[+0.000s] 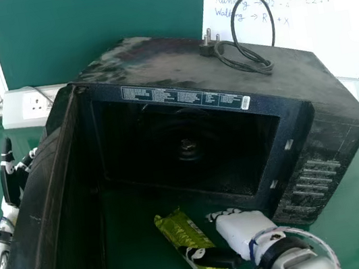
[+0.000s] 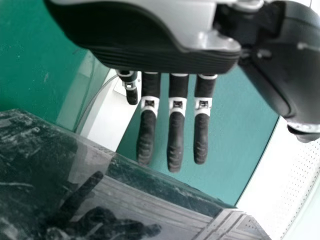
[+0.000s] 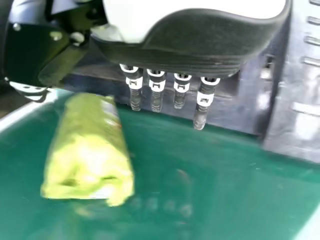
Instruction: Put biscuit inside oven
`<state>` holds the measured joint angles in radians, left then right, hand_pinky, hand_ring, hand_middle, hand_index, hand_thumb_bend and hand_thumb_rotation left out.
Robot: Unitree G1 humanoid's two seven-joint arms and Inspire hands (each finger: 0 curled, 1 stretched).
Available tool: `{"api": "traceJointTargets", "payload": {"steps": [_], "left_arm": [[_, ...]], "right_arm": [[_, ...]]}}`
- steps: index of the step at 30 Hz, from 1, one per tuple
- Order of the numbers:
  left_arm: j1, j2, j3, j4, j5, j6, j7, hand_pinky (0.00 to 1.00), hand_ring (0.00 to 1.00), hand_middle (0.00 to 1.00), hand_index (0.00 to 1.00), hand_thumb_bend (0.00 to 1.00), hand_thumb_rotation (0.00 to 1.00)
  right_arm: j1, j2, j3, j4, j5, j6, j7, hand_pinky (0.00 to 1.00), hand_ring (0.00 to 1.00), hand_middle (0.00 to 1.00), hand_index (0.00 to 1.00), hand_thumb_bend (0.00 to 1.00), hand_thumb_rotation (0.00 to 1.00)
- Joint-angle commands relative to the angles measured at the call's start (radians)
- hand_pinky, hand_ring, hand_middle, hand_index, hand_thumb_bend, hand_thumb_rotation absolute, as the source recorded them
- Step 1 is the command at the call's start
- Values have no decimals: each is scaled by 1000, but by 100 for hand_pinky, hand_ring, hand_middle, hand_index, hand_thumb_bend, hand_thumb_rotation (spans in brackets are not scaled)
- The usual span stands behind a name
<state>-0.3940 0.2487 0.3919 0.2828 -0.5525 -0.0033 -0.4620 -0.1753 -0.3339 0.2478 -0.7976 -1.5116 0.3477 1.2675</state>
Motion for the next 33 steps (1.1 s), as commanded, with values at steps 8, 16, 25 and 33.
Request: {"api": "traceJointTargets", "payload": {"steps": [8,16,25,33], "left_arm": [[18,10,8,-7,4,-5,-3,25,31,40,49,52,7],[23,12,5,-21,2,3,1,25,31,40,49,52,7],[22,11,4,-25,1,6,4,25,31,40,49,52,7],[21,9,2,-25,4,6,9,25,31,40,49,51,7]], "right_arm": [[35,97,-31,36,-120,-86,-54,86,98,99,93,85,52],[55,145,-52,48,-138,-139,-66,86,97,98,93,86,52],[63,199,-48,75,-185,-166,-43,85,97,97,95,87,51],[80,209,-48,80,-178,-207,-35,88,99,99,96,88,52]]}}
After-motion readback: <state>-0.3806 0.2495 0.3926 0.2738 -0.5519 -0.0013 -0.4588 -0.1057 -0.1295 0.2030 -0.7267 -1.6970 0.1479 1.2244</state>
